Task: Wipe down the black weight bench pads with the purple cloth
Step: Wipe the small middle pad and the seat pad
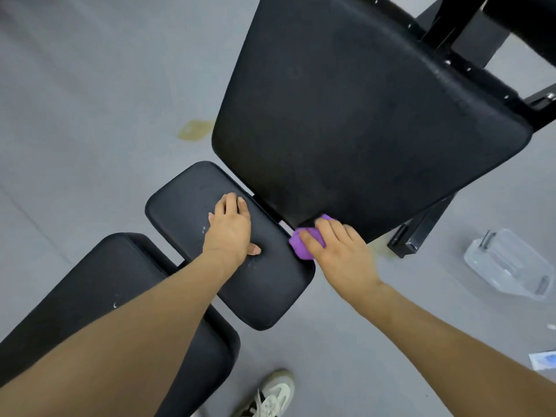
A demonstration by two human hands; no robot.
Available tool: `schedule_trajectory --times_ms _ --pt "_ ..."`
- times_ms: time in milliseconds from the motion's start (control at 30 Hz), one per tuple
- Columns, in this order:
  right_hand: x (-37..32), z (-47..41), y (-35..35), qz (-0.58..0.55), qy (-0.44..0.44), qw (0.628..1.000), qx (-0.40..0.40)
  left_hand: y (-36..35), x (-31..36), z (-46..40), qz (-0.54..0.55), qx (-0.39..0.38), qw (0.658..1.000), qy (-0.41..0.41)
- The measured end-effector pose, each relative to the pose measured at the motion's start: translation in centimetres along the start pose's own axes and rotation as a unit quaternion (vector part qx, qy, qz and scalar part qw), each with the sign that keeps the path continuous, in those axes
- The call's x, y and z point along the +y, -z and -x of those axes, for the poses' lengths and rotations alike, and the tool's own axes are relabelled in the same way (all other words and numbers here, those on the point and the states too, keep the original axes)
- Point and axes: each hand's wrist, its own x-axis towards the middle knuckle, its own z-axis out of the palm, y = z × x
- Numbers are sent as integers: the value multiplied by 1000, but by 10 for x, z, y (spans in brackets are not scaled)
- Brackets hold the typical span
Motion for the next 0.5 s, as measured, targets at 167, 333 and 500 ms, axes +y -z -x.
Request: schedule_trajectory --times_ms 167,333,500 --pt "-39 -97 -8 -23 -34 999 -3 -7 -4 -4 -3 28 999 -14" --pt "-34 -57 -13 -9 -37 999 30 -8 -7 -6 5 32 999 -17" --pt "-9 29 -7 30 -54 997 37 -6 -7 -1 25 11 1000 -5"
